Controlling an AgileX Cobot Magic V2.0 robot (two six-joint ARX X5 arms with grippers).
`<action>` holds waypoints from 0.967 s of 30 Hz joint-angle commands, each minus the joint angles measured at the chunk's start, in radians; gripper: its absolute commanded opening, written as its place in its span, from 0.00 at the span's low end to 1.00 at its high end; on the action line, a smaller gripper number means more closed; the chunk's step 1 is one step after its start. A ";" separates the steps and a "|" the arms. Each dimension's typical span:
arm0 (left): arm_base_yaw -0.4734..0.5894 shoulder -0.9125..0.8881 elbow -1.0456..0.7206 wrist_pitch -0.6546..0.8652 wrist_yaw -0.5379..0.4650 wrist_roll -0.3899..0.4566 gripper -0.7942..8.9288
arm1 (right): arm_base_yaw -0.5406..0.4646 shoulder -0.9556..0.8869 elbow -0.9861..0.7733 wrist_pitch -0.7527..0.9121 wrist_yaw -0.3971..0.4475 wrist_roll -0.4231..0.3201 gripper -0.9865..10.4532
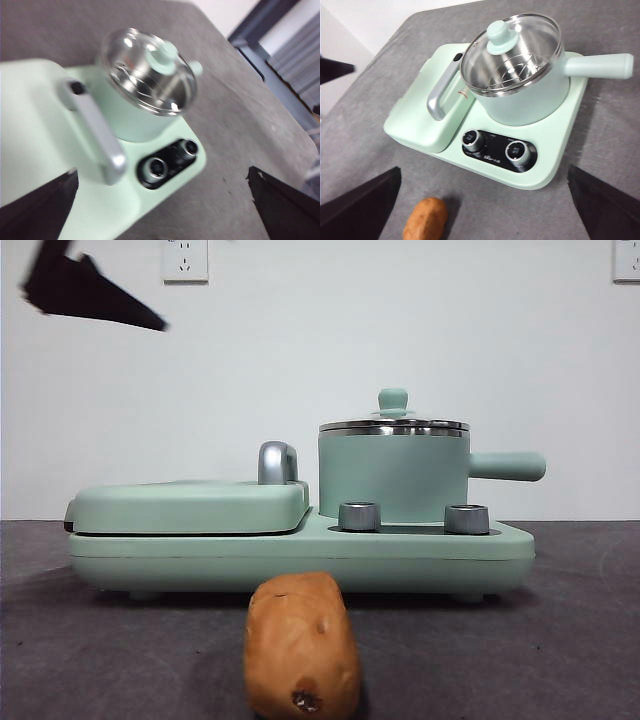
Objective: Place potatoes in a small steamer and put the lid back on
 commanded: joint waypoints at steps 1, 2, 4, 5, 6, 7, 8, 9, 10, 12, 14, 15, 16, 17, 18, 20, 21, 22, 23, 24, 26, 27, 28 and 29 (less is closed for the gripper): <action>-0.055 0.080 0.108 0.005 -0.011 -0.013 0.70 | 0.001 0.005 0.014 0.004 -0.010 0.010 0.56; -0.074 0.111 0.145 -0.003 -0.018 -0.011 0.70 | 0.001 0.005 0.014 0.004 -0.010 0.010 0.56; -0.117 0.195 0.250 -0.029 -0.058 -0.010 0.70 | 0.001 0.005 0.014 0.005 -0.010 0.010 0.56; -0.133 0.233 0.298 -0.042 -0.074 -0.006 0.70 | 0.001 0.005 0.014 0.005 -0.010 0.010 0.56; -0.149 0.278 0.356 -0.060 -0.085 0.004 0.70 | 0.001 0.005 0.014 0.005 -0.010 0.010 0.56; -0.163 0.325 0.417 -0.079 -0.093 0.014 0.70 | 0.001 0.005 0.014 0.004 -0.010 0.010 0.56; -0.173 0.364 0.468 -0.096 -0.099 0.017 0.70 | 0.001 0.005 0.014 0.003 -0.010 0.010 0.56; -0.185 0.409 0.526 -0.117 -0.111 0.017 0.70 | 0.001 0.005 0.014 0.003 -0.010 0.010 0.56; -0.196 0.454 0.583 -0.136 -0.124 0.020 0.70 | 0.001 0.005 0.014 0.003 -0.010 0.010 0.56; -0.216 0.539 0.689 -0.170 -0.156 0.036 0.70 | 0.001 0.005 0.014 0.003 -0.010 0.010 0.56; -0.232 0.621 0.796 -0.207 -0.191 0.058 0.70 | 0.001 0.005 0.014 0.004 -0.010 0.010 0.56; -0.240 0.666 0.854 -0.229 -0.211 0.071 0.70 | 0.001 0.005 0.014 0.004 -0.010 0.010 0.56; -0.249 0.709 0.913 -0.252 -0.233 0.083 0.70 | 0.001 0.005 0.014 0.004 -0.010 0.010 0.56; -0.256 0.743 0.959 -0.269 -0.253 0.091 0.70 | 0.001 0.005 0.014 0.004 -0.010 0.010 0.56; -0.266 0.786 1.017 -0.288 -0.278 0.105 0.70 | 0.001 0.005 0.014 0.004 -0.010 0.010 0.56; -0.280 0.848 1.094 -0.305 -0.320 0.129 0.69 | 0.001 0.005 0.014 0.003 -0.010 0.010 0.56; -0.287 0.873 1.124 -0.309 -0.339 0.143 0.69 | 0.001 0.005 0.014 0.003 -0.010 0.010 0.56; -0.298 0.906 1.156 -0.312 -0.374 0.161 0.69 | 0.001 0.005 0.014 0.004 -0.010 0.010 0.56; -0.309 0.925 1.168 -0.315 -0.414 0.172 0.69 | 0.001 0.005 0.014 0.003 -0.010 0.010 0.56; -0.319 0.939 1.168 -0.315 -0.449 0.187 0.69 | 0.001 0.005 0.014 0.003 -0.010 0.010 0.56; -0.335 0.959 1.168 -0.333 -0.488 0.195 0.69 | 0.002 0.005 0.014 0.003 -0.010 0.010 0.56; -0.340 0.968 1.168 -0.341 -0.488 0.194 0.69 | 0.002 0.005 0.014 0.003 -0.010 0.010 0.56; -0.346 0.976 1.168 -0.345 -0.488 0.194 0.69 | 0.001 0.005 0.014 0.003 -0.010 0.011 0.56; -0.349 0.982 1.168 -0.349 -0.488 0.194 0.69 | 0.001 0.005 0.014 0.003 -0.010 0.012 0.56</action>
